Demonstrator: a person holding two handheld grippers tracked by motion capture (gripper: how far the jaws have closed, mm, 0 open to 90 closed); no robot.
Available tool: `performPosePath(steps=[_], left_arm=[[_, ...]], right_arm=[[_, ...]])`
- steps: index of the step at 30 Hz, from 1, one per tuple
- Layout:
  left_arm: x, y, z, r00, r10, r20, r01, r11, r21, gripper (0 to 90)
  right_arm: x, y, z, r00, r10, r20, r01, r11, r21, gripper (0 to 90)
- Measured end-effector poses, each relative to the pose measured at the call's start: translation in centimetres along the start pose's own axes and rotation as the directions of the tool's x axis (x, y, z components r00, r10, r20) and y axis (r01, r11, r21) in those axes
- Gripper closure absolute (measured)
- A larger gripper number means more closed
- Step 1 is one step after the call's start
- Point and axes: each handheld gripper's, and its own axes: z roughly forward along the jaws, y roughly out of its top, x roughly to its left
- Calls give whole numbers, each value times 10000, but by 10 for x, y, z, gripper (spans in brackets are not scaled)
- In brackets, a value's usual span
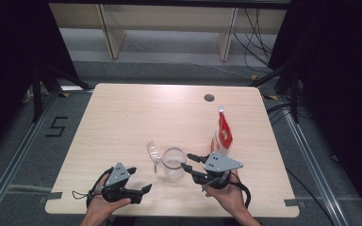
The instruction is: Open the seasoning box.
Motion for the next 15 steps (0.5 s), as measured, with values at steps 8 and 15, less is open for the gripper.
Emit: performPosePath(steps=[8, 15], left_arm=[[-3, 0, 0, 9998, -198, -35, 198, 9998, -39, 152], [-2, 0, 0, 9999, 45, -104, -44, 9999, 119, 152]], right_arm=[[-3, -13, -18, 9982, 503, 321, -508, 9986, 174, 488], [-7, -26, -37, 9948, 811, 614, -834, 9959, 363, 435]])
